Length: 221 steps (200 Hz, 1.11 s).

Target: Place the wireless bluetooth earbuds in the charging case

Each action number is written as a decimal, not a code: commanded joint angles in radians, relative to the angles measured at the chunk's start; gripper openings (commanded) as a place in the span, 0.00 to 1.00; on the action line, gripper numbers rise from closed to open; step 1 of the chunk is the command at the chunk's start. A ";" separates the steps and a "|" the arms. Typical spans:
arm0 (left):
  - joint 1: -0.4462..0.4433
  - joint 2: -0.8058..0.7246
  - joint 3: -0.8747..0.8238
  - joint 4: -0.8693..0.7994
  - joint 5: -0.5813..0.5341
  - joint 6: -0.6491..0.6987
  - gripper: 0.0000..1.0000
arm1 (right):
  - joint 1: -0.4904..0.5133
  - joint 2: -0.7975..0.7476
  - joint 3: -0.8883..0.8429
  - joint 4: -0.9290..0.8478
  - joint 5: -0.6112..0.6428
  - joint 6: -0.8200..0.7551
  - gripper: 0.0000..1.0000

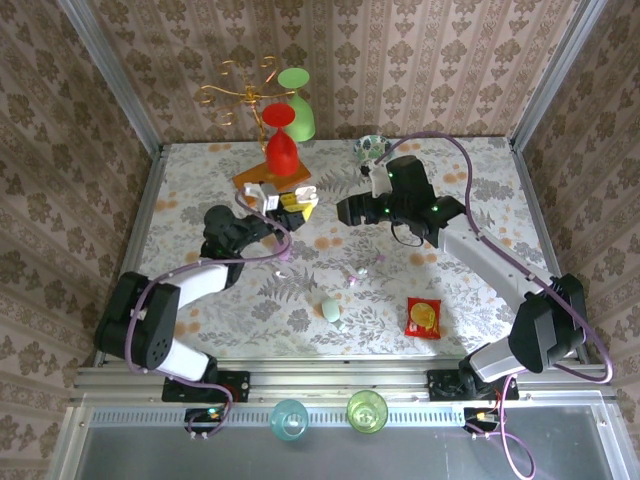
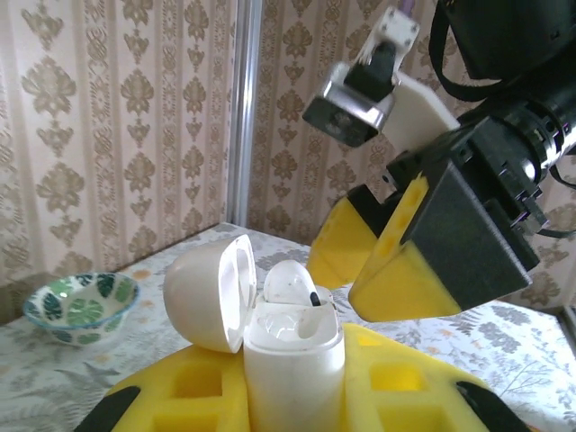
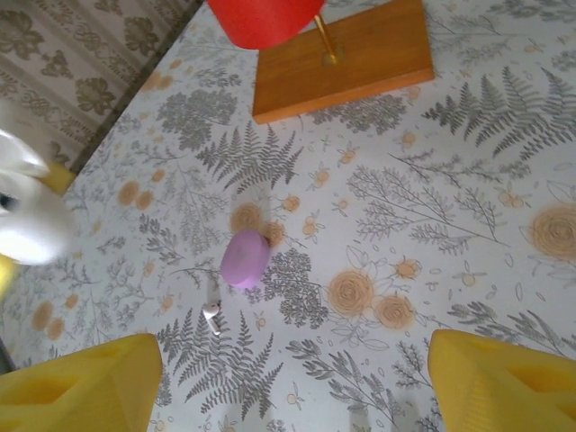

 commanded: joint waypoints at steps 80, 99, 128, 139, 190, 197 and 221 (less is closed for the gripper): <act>0.085 -0.347 -0.026 -0.292 -0.212 0.267 0.00 | 0.177 0.399 0.226 -0.216 0.074 0.036 0.77; 0.087 -0.417 -0.034 -0.331 -0.251 0.283 0.00 | 0.230 0.499 0.338 -0.302 0.042 0.051 0.77; 0.078 -0.520 -0.039 -0.416 -0.272 0.310 0.00 | 0.306 0.632 0.519 -0.421 0.037 0.051 0.76; 0.069 -0.554 -0.036 -0.452 -0.278 0.323 0.00 | 0.332 0.684 0.594 -0.479 0.062 0.051 0.75; 0.012 -0.662 -0.014 -0.596 -0.306 0.392 0.00 | 0.417 0.941 0.982 -0.785 0.193 0.032 0.63; 0.010 -0.669 -0.013 -0.610 -0.309 0.400 0.00 | 0.427 0.974 1.031 -0.821 0.214 0.031 0.61; -0.001 -0.677 -0.018 -0.621 -0.327 0.414 0.00 | 0.452 1.065 1.191 -0.917 0.285 0.025 0.54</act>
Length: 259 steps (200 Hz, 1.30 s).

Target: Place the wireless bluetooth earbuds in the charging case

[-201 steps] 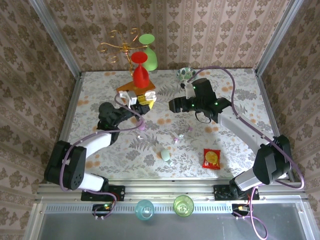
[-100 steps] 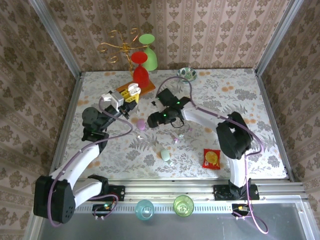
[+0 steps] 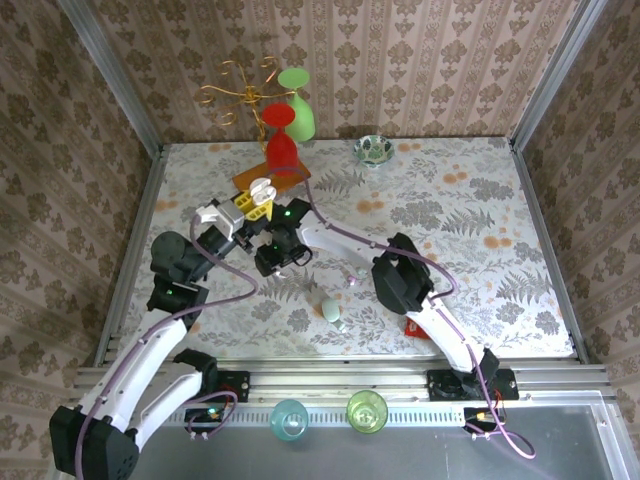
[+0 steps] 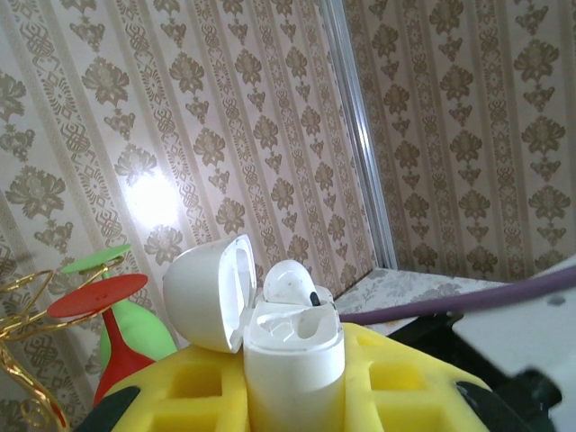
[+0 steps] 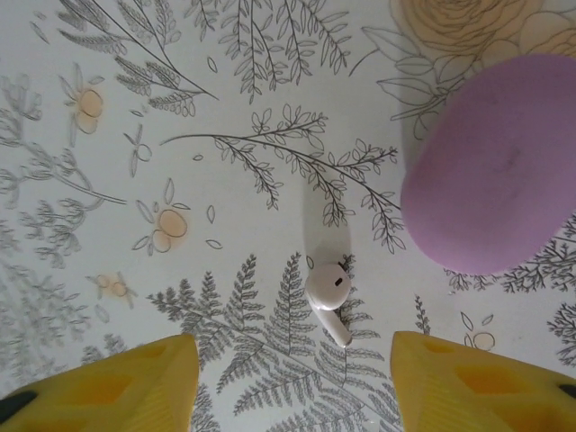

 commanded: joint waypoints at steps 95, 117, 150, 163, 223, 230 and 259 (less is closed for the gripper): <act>-0.015 -0.018 -0.002 -0.038 -0.037 0.042 0.00 | 0.032 0.235 0.345 -0.268 0.113 0.006 0.39; -0.016 -0.017 -0.004 -0.035 -0.036 0.041 0.00 | 0.032 0.250 0.346 -0.250 0.120 0.001 0.36; -0.017 -0.002 -0.012 -0.019 -0.030 0.034 0.00 | 0.033 0.280 0.365 -0.238 0.137 -0.008 0.32; -0.019 0.000 -0.014 -0.019 -0.030 0.032 0.00 | 0.031 0.277 0.366 -0.246 0.153 -0.012 0.30; -0.019 0.008 -0.017 -0.011 -0.030 0.031 0.00 | 0.008 0.162 0.221 -0.223 0.202 -0.033 0.23; -0.019 0.009 -0.016 -0.013 -0.026 0.032 0.00 | 0.002 0.140 0.186 -0.212 0.196 -0.034 0.23; -0.019 0.017 -0.013 -0.013 -0.021 0.032 0.00 | -0.041 0.016 -0.013 -0.147 0.206 -0.042 0.23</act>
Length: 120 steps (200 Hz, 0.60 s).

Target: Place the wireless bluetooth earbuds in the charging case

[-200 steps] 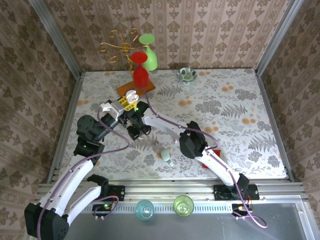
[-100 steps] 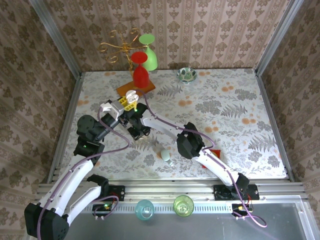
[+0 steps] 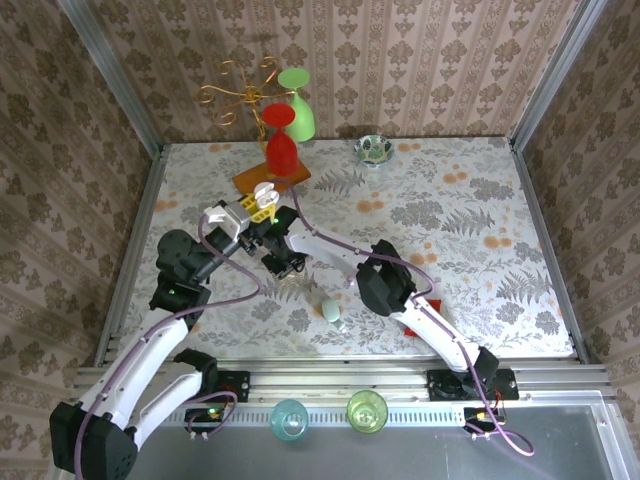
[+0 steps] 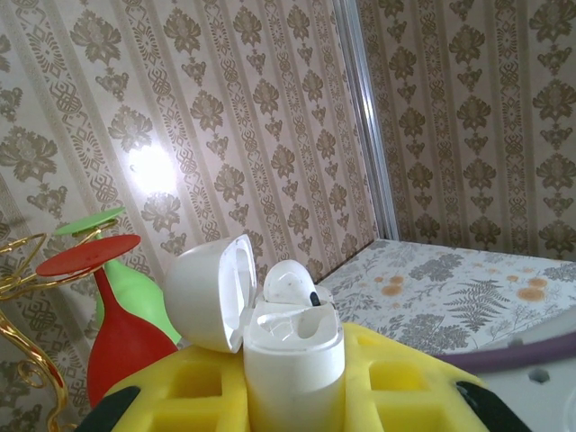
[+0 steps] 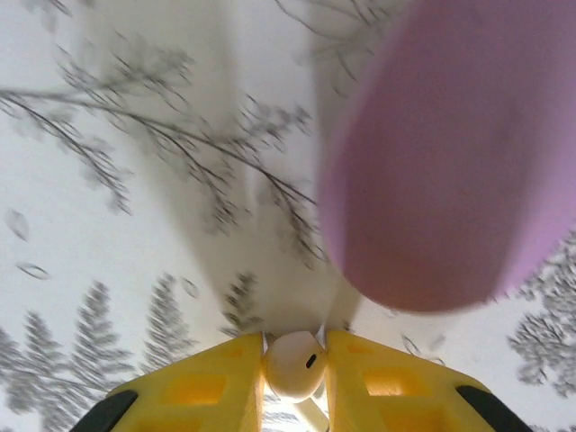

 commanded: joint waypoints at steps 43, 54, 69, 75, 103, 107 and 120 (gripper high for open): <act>-0.008 0.022 0.008 0.038 0.016 0.000 0.00 | -0.131 -0.287 -0.474 0.123 0.048 -0.030 0.23; -0.008 0.028 0.011 0.038 0.016 0.002 0.00 | -0.158 -0.323 -0.548 0.143 0.042 -0.029 0.23; -0.008 0.038 0.014 0.045 0.018 -0.002 0.00 | -0.193 -0.359 -0.629 0.175 0.041 -0.025 0.23; -0.008 0.042 0.014 0.049 0.019 -0.006 0.00 | -0.206 -0.373 -0.656 0.186 0.040 -0.021 0.23; -0.013 0.063 0.018 0.062 0.022 -0.012 0.00 | -0.234 -0.388 -0.691 0.183 0.049 -0.020 0.25; -0.014 0.066 0.020 0.062 0.024 -0.014 0.00 | -0.235 -0.388 -0.690 0.180 0.052 -0.020 0.26; -0.014 0.071 0.025 0.059 0.022 -0.009 0.00 | -0.234 -0.387 -0.679 0.173 0.050 -0.018 0.29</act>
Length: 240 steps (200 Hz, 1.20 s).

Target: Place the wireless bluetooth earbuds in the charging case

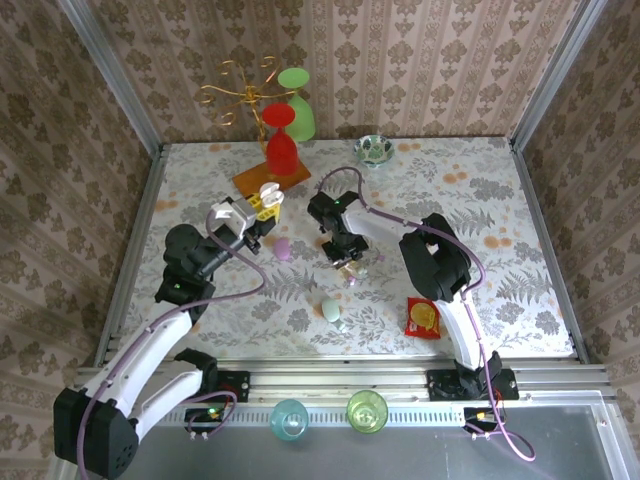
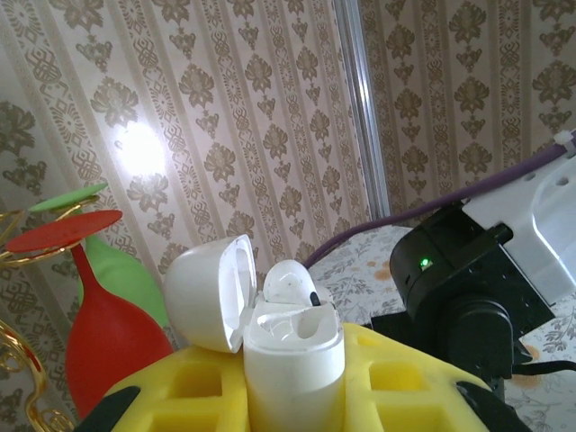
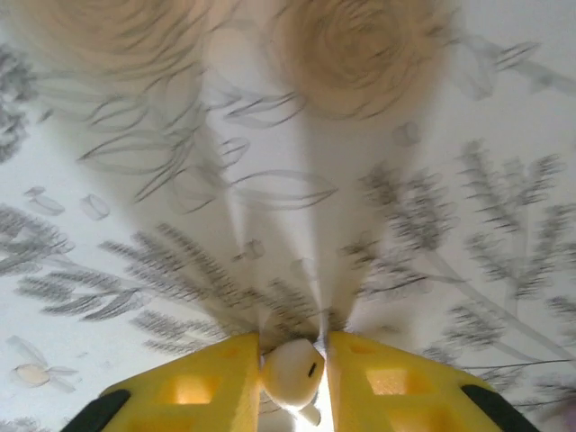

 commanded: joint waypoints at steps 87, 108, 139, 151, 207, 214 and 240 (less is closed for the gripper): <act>-0.008 0.018 0.025 0.038 0.007 -0.001 0.00 | 0.012 0.101 0.152 -0.178 0.039 0.033 0.32; -0.008 0.022 0.023 0.038 0.005 0.004 0.00 | 0.026 0.119 0.168 -0.207 0.054 0.031 0.32; -0.008 0.022 0.020 0.044 0.007 0.003 0.00 | 0.033 0.127 0.175 -0.231 0.071 0.032 0.34; -0.008 0.017 0.019 0.042 0.006 0.003 0.00 | 0.033 0.119 0.175 -0.236 0.076 0.032 0.36; -0.010 0.019 0.020 0.041 0.010 0.002 0.00 | 0.033 0.084 0.175 -0.242 0.062 0.025 0.36; -0.010 0.019 0.020 0.041 0.012 0.002 0.00 | 0.032 0.084 0.181 -0.248 0.063 0.025 0.36; -0.013 0.021 0.023 0.035 0.009 0.007 0.00 | 0.035 0.069 0.179 -0.254 0.051 0.026 0.36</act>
